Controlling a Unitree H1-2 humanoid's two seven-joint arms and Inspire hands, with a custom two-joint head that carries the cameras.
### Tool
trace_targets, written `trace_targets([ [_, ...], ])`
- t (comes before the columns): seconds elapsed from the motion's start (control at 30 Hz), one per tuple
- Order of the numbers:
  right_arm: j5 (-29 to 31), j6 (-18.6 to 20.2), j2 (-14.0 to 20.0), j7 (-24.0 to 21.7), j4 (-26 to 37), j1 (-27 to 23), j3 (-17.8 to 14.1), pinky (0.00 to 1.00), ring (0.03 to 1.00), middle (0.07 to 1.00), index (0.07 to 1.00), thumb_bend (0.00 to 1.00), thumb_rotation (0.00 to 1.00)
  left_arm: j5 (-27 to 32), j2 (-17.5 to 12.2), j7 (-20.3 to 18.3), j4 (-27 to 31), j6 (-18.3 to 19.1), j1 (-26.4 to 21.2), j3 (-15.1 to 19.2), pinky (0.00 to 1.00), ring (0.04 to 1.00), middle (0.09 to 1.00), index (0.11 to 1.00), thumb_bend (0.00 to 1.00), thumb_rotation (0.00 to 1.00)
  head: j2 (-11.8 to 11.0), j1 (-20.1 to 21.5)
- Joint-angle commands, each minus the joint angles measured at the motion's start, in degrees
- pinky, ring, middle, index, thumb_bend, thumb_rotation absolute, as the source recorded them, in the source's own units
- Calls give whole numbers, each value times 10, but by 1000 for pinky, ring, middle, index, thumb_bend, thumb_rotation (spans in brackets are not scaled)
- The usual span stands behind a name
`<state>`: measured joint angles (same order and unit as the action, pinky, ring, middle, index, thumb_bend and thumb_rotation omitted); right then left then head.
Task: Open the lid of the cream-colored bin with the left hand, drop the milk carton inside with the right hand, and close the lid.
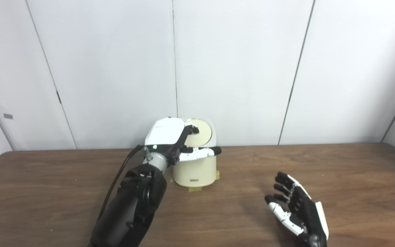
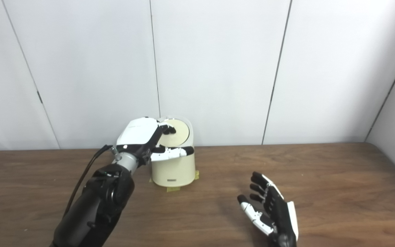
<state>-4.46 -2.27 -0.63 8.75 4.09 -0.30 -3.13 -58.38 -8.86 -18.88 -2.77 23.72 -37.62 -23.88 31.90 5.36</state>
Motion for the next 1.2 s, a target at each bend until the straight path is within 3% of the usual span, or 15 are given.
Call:
trace_targets([
  [0.0,4,-4,1,-5,17,-2,-1,712,802,816,796,265,213,10,0,3,-16,0,4,3,1000,883,731,764,850,929,1,0],
  [0.1,10,0,1,-11,22,1,-1,713,800,816,797,264,203,18,1,14,-19,-6,13,3,1000,872,715,760,855,938,6,2],
  [0.3,8,17,-3,-14,41,7,2,703,777,799,786,278,198,32,-4,24,-19,-18,25,0,1000,885,782,769,842,949,12,4],
  [0.4,9,24,-6,-14,46,7,2,695,767,791,777,281,185,23,-7,31,-17,-23,29,-5,1000,873,746,767,831,927,16,6],
  [0.63,1,24,-8,-14,43,4,5,677,760,785,767,279,172,-151,-71,94,-65,-90,26,-124,1000,865,773,751,847,924,17,8],
  [0.77,-7,34,-10,-14,50,5,9,669,758,784,764,292,200,-182,-87,89,-95,-121,38,-158,1000,870,774,754,841,869,19,10],
  [0.87,-1,40,-13,-17,56,6,9,686,767,789,767,302,216,-196,-86,74,-117,-124,46,-173,1000,883,784,772,841,866,19,13],
  [1.07,0,49,-13,-22,61,6,8,690,771,795,772,310,224,-192,-79,75,-127,-121,55,-172,1000,895,802,789,812,891,18,11],
  [1.17,-2,50,-13,-22,61,6,8,688,768,794,772,316,222,-177,-76,99,-124,-125,59,-160,1000,895,807,784,809,868,17,10],
])
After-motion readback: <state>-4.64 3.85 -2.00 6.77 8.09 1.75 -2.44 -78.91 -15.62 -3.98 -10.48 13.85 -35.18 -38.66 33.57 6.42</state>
